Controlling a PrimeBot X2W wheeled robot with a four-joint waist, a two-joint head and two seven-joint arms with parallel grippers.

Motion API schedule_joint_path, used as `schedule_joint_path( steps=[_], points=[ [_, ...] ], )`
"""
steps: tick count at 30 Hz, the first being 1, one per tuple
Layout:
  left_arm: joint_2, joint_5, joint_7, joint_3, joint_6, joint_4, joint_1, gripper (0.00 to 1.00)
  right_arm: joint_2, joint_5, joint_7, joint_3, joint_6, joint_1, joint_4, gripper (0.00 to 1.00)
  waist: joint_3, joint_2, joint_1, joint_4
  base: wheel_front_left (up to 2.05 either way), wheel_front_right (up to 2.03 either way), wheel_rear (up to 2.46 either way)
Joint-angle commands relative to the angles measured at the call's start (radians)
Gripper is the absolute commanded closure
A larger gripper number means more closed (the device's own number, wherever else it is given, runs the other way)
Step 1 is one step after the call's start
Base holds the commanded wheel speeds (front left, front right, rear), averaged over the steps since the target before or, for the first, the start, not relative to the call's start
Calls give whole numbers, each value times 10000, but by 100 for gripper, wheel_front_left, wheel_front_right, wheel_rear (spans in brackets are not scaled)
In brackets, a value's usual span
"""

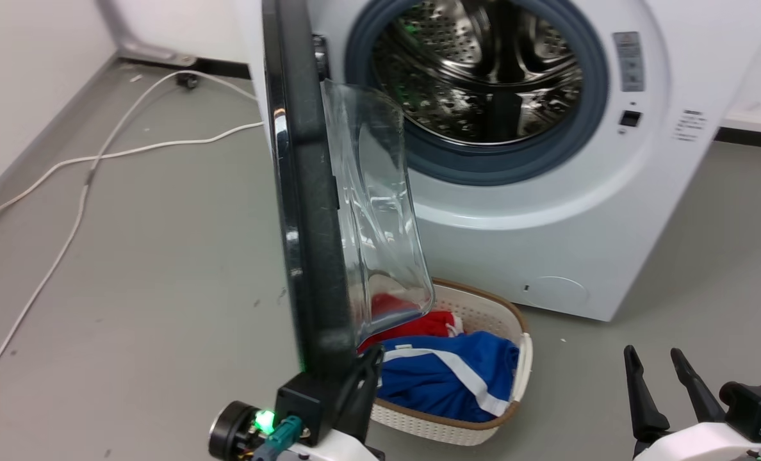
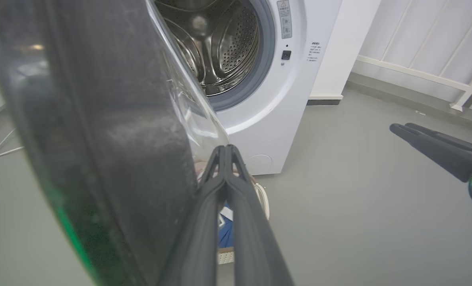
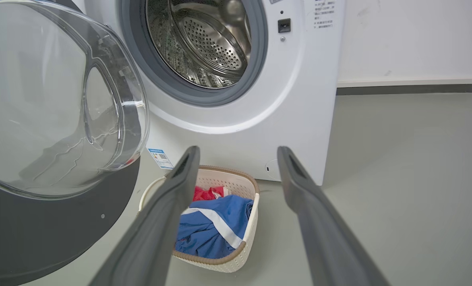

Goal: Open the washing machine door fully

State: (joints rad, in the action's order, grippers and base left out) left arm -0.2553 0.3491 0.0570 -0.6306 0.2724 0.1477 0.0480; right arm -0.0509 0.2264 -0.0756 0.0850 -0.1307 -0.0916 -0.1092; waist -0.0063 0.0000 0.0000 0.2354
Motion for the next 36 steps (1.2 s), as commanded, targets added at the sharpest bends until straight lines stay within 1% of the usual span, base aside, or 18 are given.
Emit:
schedule_joint_path(
  steps=[1,7,10,14,15,21,27,36],
  points=[
    [-204,11,-51,284,194,-76,-51,100,14,9,-22,-6,-1,90,-5,0,38,0,0,336,0,0,0],
    [-300,327,-246,764,417,-69,-281,100,14,25,-2,30,-1,146,-5,0,86,0,0,1083,0,0,0],
    [-495,461,-366,1162,539,-118,-296,100,12,6,6,22,-1,180,-8,0,123,0,0,1346,0,0,0],
    [-705,883,-506,1810,594,-226,-332,100,12,18,12,0,-1,233,40,0,174,0,0,1528,0,0,0],
    [-980,1156,-627,2347,573,-428,-258,100,12,32,44,-30,-1,264,48,0,205,0,0,1550,0,0,0],
    [-1434,1763,-880,3390,510,-1100,-63,100,12,-46,131,-74,-1,342,116,0,442,0,0,1309,0,0,0],
    [-1877,2309,-1368,4392,229,-2216,410,100,12,-191,244,-70,-1,527,259,0,906,0,0,907,0,0,0],
    [-2412,2754,-2011,5347,-132,-3858,1289,100,12,-456,307,-45,-1,807,472,0,1429,0,0,472,0,0,0]
  ],
)
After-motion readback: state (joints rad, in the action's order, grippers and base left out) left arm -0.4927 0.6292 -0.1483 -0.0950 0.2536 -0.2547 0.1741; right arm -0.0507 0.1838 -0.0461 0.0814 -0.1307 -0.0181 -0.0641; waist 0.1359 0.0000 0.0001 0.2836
